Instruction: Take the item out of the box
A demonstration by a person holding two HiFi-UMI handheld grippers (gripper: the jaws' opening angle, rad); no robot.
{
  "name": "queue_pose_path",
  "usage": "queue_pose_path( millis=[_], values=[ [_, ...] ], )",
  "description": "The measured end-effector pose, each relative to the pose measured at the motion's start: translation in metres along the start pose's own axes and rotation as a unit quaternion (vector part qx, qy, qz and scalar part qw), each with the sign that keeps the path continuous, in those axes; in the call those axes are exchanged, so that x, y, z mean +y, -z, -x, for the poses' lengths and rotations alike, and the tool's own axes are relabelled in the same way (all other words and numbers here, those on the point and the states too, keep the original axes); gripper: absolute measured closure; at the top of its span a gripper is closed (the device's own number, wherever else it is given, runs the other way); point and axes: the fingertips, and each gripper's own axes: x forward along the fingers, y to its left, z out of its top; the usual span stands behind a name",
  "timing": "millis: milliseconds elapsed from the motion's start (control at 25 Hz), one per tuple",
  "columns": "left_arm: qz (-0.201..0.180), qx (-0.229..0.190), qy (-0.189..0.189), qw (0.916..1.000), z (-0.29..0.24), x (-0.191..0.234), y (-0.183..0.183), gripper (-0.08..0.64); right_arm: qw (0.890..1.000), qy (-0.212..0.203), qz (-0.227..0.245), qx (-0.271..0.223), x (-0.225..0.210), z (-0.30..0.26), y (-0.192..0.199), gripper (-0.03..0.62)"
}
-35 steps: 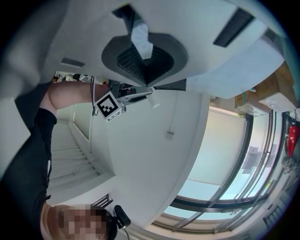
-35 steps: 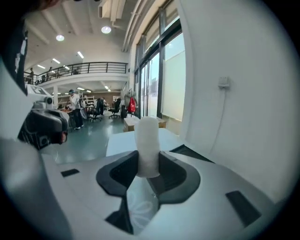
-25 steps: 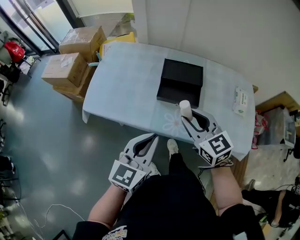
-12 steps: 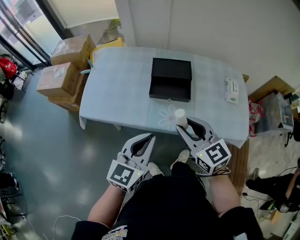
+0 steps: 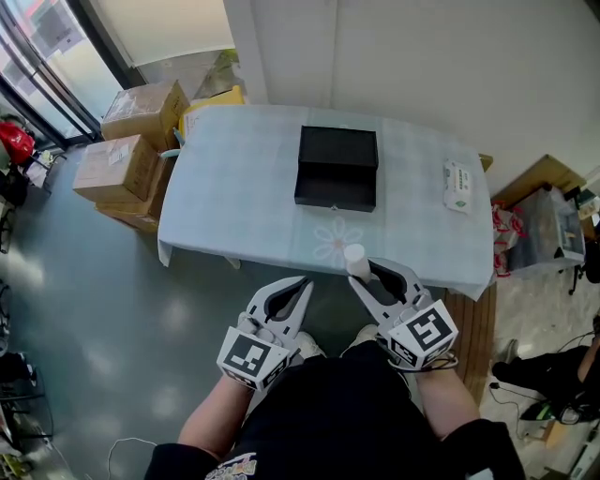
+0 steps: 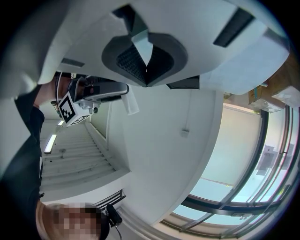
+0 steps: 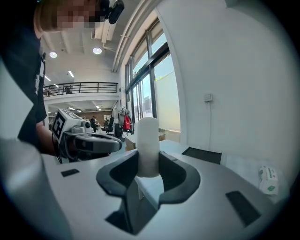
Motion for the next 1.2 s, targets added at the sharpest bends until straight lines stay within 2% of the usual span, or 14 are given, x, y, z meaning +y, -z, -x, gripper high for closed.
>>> queue_pose_path(
  millis=[520, 1200],
  values=[
    [0.002, 0.006, 0.002, 1.0, -0.008, -0.013, 0.005, 0.552, 1.0, -0.014, -0.011, 0.012, 0.009, 0.009, 0.02, 0.453],
    [0.006, 0.009, 0.011, 0.9999, -0.019, -0.02, 0.006, 0.551, 1.0, -0.006, -0.016, 0.014, 0.001, 0.017, 0.024, 0.454]
  ],
)
